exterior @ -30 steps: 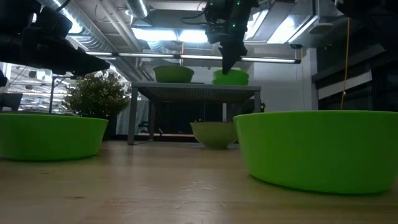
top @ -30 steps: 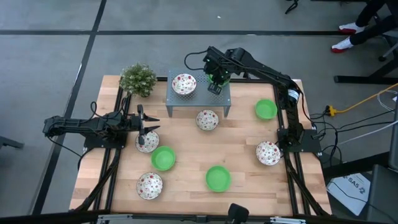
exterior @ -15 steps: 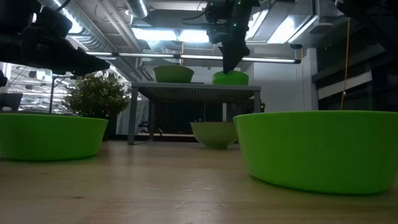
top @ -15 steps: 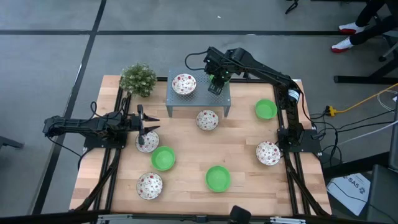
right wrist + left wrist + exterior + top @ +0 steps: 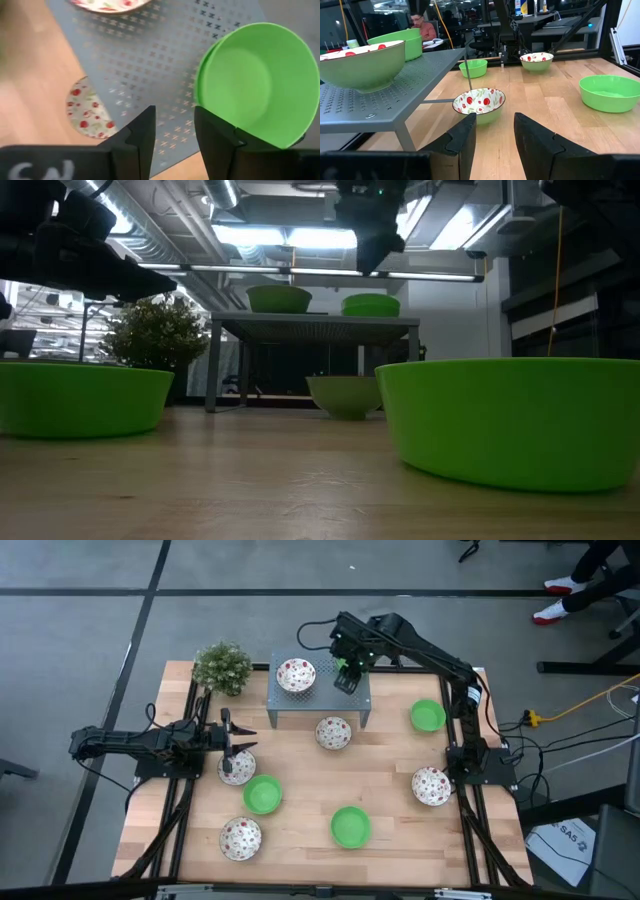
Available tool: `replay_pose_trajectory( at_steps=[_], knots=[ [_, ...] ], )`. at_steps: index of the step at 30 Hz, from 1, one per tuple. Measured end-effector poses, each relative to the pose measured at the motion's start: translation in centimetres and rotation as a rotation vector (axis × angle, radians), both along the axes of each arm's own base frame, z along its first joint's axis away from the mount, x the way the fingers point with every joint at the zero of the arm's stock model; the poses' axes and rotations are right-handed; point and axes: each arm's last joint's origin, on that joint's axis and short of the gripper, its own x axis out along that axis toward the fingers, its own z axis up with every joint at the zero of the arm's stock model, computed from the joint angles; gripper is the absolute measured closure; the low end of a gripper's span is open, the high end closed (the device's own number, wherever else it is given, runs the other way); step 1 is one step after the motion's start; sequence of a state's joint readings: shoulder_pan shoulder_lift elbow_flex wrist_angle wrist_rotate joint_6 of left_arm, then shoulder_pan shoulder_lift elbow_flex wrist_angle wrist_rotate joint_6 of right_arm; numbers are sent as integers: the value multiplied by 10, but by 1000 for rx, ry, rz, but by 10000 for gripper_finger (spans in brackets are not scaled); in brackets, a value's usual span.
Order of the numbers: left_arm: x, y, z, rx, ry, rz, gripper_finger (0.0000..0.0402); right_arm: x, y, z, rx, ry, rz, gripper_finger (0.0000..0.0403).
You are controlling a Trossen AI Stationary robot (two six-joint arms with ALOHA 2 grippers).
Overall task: Pick & Place Mini bowls
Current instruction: Stack the green bowl on the green bowl
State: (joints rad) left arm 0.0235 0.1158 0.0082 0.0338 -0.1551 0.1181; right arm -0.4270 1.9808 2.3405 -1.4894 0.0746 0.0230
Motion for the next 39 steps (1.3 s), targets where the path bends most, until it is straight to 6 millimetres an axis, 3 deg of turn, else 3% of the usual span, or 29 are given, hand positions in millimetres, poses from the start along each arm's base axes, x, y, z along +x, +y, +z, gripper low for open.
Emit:
replay_pose_trajectory(
  at_steps=[9,13,25,39],
  knots=[
    [0,0,0,1,-1,0,274,0,38,6,83,19,64,271],
    [0,0,0,102,16,-7,274,3,58,10,135,-8,145,271],
    [0,0,2,115,-2,0,274,-10,110,34,164,-85,205,271],
    [-4,1,35,-607,-479,-12,274,-15,166,42,268,-108,342,271]
  ],
)
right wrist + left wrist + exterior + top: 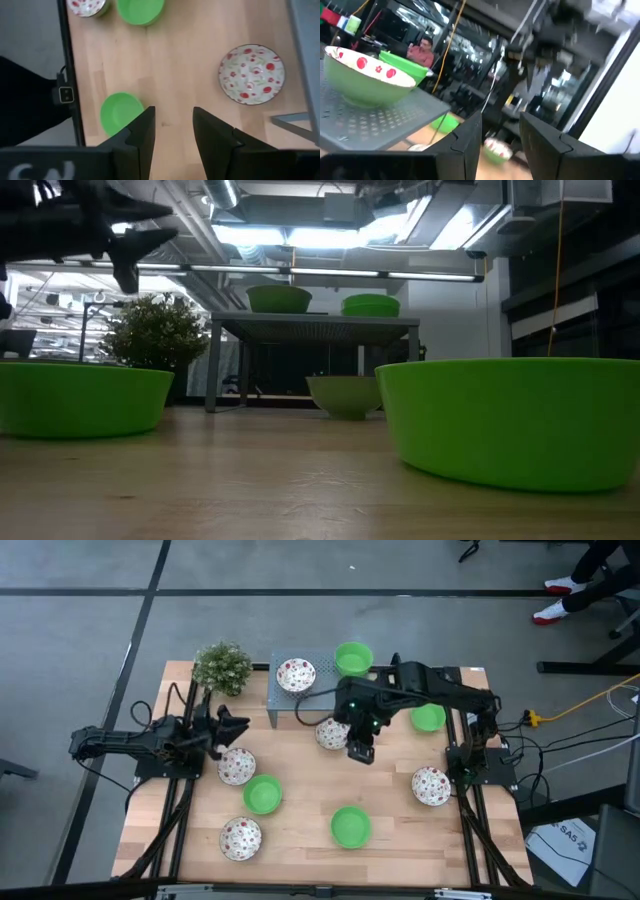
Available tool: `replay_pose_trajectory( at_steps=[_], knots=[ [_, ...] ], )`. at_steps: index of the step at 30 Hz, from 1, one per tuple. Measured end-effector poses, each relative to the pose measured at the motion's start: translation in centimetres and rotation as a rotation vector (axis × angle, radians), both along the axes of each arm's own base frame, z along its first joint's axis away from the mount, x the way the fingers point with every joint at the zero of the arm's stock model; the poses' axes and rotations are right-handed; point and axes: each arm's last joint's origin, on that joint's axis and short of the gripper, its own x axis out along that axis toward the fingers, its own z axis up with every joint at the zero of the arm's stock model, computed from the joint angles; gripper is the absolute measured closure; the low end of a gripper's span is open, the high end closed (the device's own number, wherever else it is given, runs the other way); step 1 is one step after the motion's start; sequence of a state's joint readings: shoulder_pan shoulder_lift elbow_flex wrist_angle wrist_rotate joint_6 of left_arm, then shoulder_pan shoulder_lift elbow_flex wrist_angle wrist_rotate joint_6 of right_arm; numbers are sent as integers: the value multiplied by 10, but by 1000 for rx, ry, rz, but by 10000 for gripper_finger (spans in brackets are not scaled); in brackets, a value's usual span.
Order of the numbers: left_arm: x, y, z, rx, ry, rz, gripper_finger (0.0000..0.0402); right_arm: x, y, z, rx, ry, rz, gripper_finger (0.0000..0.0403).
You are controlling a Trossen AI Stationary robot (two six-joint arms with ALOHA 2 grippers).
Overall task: Pick & Place Mini bowls
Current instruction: Stack the green bowl on the green bowl
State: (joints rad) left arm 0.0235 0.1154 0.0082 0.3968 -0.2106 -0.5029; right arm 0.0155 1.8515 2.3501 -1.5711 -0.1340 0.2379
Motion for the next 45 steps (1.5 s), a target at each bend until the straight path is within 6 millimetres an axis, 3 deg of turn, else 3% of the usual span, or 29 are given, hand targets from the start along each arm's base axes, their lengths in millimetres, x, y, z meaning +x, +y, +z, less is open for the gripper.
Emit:
replay_pose_trajectory(
  at_steps=[8,13,20,27,33,39,45],
  knots=[
    [-2,2,5,-220,-114,-14,274,-1,15,0,3,2,37,271],
    [0,-3,11,-163,-59,-139,274,-1,20,0,32,13,-12,271],
    [15,-13,45,-104,254,-269,274,-2,34,0,30,15,19,271],
    [44,-32,89,20,509,-380,274,-5,54,-1,-90,-3,57,271],
    [68,-55,111,57,732,-467,274,-9,72,-1,-116,-9,95,271],
    [91,-83,107,-44,890,-506,274,-16,96,-1,-114,-14,162,271],
    [106,-124,77,-133,1061,-553,274,-28,126,-1,-134,-25,259,271]
  ],
)
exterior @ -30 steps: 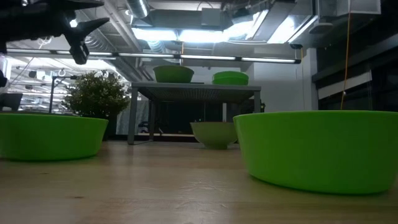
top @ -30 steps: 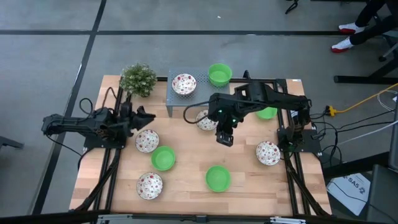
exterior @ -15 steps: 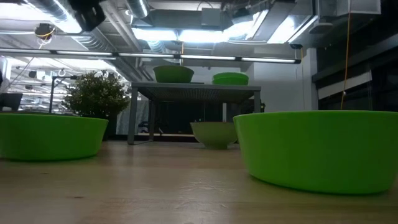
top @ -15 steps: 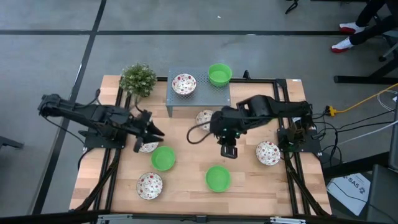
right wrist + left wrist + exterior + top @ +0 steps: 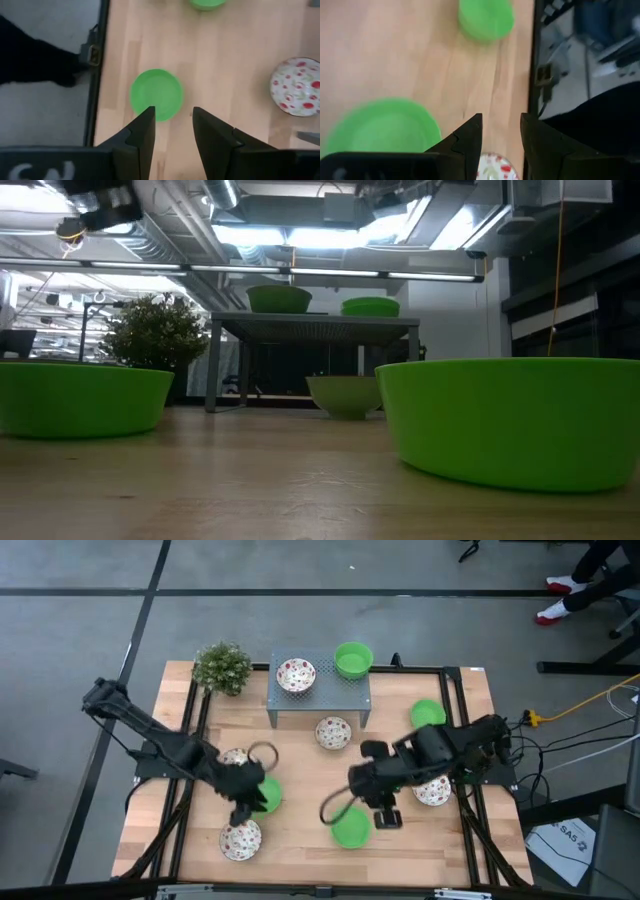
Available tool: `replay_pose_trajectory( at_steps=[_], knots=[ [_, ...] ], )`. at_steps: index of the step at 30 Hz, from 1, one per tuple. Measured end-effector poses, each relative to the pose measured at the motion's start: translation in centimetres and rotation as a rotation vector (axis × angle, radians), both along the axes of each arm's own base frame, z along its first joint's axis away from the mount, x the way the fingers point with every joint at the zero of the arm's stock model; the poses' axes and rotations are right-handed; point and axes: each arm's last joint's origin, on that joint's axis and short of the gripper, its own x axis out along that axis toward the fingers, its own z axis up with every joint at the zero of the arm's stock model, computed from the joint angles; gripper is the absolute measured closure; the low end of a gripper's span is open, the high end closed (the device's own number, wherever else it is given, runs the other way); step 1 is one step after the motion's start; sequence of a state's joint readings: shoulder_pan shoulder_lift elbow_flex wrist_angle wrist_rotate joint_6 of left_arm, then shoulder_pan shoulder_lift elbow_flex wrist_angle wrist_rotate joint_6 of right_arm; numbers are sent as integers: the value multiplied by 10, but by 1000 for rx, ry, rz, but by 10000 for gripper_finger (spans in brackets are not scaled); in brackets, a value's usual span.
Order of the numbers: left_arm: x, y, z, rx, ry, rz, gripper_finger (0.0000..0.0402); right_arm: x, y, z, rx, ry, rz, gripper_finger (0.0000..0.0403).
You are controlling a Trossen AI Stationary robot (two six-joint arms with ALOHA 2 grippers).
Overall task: Pick & Place Mini bowls
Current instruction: Stack the green bowl on the green bowl
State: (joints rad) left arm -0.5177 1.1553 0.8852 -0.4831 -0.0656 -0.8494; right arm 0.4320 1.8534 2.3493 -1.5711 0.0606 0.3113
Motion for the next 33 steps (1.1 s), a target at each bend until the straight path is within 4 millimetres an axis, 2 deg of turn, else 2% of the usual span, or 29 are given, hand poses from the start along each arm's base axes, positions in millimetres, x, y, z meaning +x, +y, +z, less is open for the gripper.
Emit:
replay_pose_trajectory(
  at_steps=[7,12,16,19,23,27,33],
  knots=[
    [12,-34,-45,33,197,34,274,-16,30,0,-46,-30,33,271],
    [21,-44,-75,82,302,52,274,-25,44,1,-109,-75,19,271],
    [27,-46,-90,118,353,74,274,-28,49,1,-130,-103,-33,271],
    [32,-48,-91,160,372,77,274,-29,51,1,-136,-113,-53,271],
    [40,-52,-82,221,322,35,275,-30,51,1,-134,-117,-66,271],
    [42,-51,-74,331,332,63,275,-30,51,1,-137,-119,-67,271],
    [42,-50,-79,355,394,30,275,-30,51,1,-138,-119,-66,271]
  ],
)
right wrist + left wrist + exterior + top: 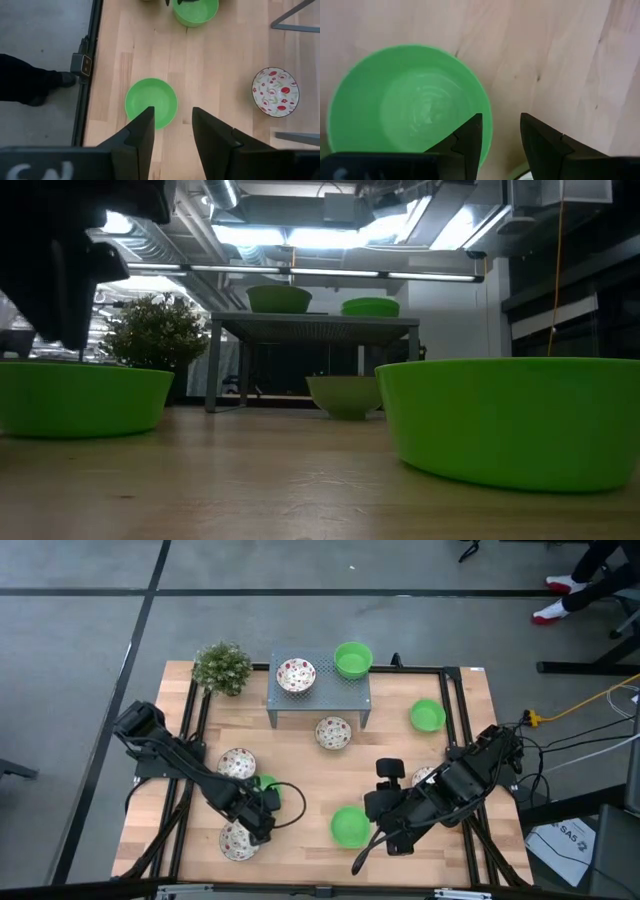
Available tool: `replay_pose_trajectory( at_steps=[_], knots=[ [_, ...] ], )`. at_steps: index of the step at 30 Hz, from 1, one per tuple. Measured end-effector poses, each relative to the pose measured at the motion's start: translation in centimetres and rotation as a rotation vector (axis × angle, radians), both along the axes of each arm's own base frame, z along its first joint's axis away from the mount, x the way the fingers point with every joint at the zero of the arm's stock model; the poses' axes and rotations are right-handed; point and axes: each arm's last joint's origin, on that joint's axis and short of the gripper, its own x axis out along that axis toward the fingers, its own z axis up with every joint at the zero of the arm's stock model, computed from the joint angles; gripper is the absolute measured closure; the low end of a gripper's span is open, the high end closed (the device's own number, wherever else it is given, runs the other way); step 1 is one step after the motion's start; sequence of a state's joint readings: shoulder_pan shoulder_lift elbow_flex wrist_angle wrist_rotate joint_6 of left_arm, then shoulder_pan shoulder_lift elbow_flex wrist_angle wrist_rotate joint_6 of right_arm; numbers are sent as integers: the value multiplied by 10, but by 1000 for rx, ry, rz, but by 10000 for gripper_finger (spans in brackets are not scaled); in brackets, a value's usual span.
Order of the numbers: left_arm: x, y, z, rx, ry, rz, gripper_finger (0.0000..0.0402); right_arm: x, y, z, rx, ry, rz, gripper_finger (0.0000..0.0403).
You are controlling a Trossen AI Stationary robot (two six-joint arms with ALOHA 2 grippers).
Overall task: Pick & Place Mini bowls
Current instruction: Stack the green bowl on the green bowl
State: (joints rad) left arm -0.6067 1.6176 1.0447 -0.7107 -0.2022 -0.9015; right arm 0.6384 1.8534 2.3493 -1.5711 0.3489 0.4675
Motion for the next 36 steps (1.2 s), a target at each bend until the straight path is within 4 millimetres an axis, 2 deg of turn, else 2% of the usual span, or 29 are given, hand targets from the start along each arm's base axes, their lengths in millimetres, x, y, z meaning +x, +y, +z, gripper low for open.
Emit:
replay_pose_trajectory(
  at_steps=[6,11,14,18,21,25,36],
  knots=[
    [3,-3,-16,26,55,-16,275,0,0,0,0,0,0,271],
    [5,-3,-23,23,75,62,282,0,0,0,0,0,0,271],
    [5,-3,-23,18,76,76,312,0,0,0,-11,-7,-5,271],
    [5,-3,-23,6,79,84,383,1,-2,1,-58,-42,-36,271],
    [3,-3,-17,-27,77,94,393,1,-2,1,-70,-44,-29,271],
    [4,-4,8,-80,-2,79,397,1,-2,1,-90,-40,11,271],
    [-8,6,111,-231,-353,-103,399,13,-10,3,-67,-50,94,271]
  ],
)
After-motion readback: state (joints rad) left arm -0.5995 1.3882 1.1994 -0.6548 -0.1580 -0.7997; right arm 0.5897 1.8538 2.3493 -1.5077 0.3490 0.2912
